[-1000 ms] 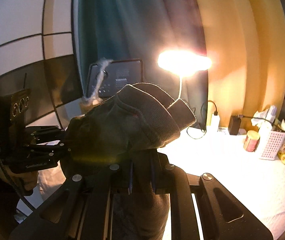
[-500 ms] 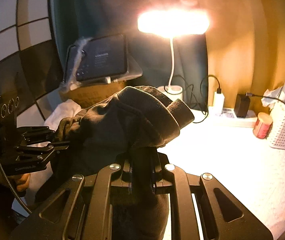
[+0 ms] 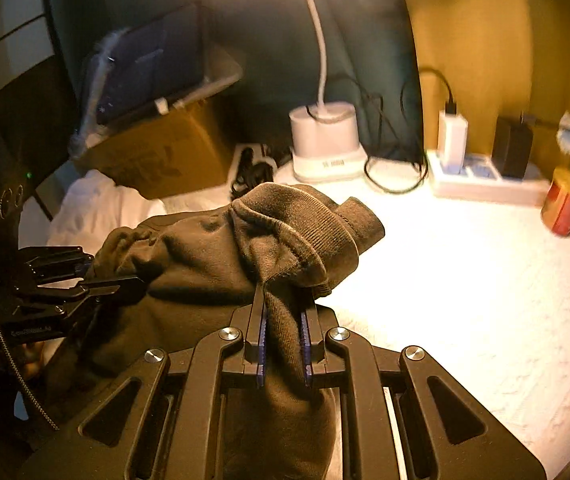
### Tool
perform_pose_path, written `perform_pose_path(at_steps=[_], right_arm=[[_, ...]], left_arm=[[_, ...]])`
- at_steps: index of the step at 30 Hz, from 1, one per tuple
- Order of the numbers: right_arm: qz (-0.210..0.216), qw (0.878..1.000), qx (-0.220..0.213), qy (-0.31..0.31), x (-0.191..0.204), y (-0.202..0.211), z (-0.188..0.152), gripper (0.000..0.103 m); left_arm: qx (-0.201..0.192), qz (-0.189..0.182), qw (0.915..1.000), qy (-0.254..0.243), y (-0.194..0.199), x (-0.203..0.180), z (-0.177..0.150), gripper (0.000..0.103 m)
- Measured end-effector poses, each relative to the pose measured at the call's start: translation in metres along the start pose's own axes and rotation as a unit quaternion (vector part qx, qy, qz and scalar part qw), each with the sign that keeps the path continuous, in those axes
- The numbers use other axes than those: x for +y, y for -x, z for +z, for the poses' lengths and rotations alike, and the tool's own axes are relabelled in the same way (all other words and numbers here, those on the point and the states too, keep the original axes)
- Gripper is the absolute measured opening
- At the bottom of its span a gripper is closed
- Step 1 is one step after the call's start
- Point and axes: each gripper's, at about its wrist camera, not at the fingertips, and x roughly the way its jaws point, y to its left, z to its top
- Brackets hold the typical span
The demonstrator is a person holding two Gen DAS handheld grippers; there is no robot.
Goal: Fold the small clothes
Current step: 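Lower the shirt edge onto the shirt and open both tools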
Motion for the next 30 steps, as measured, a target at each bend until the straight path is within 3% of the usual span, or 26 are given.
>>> perform_pose_path(at_steps=[8,10,14,24,27,28,30], right_arm=[[0.003,0.997,0.06,-0.042,-0.03,-0.039,-0.007,0.015],[0.01,0.996,0.071,-0.048,-0.036,-0.045,-0.007,0.021],[0.02,0.996,0.074,-0.047,-0.044,-0.046,-0.001,0.027],[0.007,0.995,0.065,-0.08,-0.062,-0.05,0.004,0.028],[-0.015,0.994,0.061,-0.088,-0.065,-0.048,0.003,0.029],[-0.028,0.994,0.058,-0.089,-0.067,-0.047,0.003,0.039],[-0.049,0.993,0.052,-0.091,-0.073,-0.044,0.003,0.041]], left_arm=[[0.044,-0.011,0.9983,0.037,-0.024,0.017,0.001,0.025],[0.045,-0.012,0.9982,0.038,-0.026,0.019,0.003,0.025],[0.04,-0.008,0.9983,0.041,-0.025,0.021,0.009,0.025],[0.055,0.02,0.9976,0.038,-0.042,0.037,0.016,0.028],[0.05,0.027,0.9976,0.039,-0.041,0.038,0.017,0.028],[0.047,0.033,0.9976,0.038,-0.04,0.038,0.017,0.028],[0.041,0.058,0.9968,0.038,-0.038,0.039,0.017,0.028]])
